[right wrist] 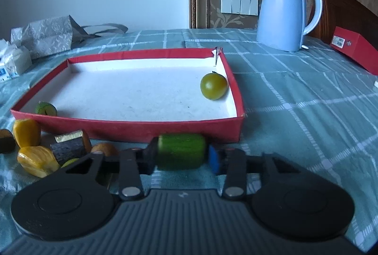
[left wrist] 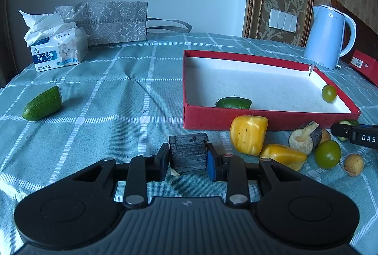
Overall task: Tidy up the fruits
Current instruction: 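Lift the black block with the left gripper while the right carries the green chunk toward the box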
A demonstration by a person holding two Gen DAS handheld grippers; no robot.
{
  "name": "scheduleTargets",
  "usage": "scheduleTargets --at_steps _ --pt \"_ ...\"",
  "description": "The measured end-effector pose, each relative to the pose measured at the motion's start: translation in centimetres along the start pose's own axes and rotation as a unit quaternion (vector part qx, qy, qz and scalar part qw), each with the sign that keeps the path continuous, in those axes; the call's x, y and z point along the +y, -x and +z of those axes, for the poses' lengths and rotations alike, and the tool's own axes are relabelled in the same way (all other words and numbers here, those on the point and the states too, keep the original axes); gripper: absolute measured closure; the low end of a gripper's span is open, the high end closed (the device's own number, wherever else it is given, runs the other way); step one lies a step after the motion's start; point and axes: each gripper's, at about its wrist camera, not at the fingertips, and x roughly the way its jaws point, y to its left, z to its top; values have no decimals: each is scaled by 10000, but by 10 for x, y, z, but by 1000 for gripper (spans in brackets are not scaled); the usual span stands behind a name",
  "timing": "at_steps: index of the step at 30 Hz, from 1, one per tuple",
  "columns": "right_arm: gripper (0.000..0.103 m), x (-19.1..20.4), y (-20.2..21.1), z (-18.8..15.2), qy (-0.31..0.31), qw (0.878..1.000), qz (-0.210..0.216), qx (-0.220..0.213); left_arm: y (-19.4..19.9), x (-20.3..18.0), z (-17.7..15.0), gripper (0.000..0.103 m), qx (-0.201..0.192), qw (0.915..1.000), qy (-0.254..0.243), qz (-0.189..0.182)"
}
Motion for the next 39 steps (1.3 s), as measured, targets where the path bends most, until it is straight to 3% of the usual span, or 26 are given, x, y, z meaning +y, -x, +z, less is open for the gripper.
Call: scheduleTargets --at_steps 16,28,39 --pt "70 -25 17 -6 -624 9962 454 -403 0 -4 0 72 -20 9999 -117 64" --pt "71 -30 17 -7 -814 9937 642 -433 0 -6 -1 72 -44 9997 -222 132" --pt "71 -29 19 -7 -795 9931 721 -480 6 0 0 72 -14 9999 79 86"
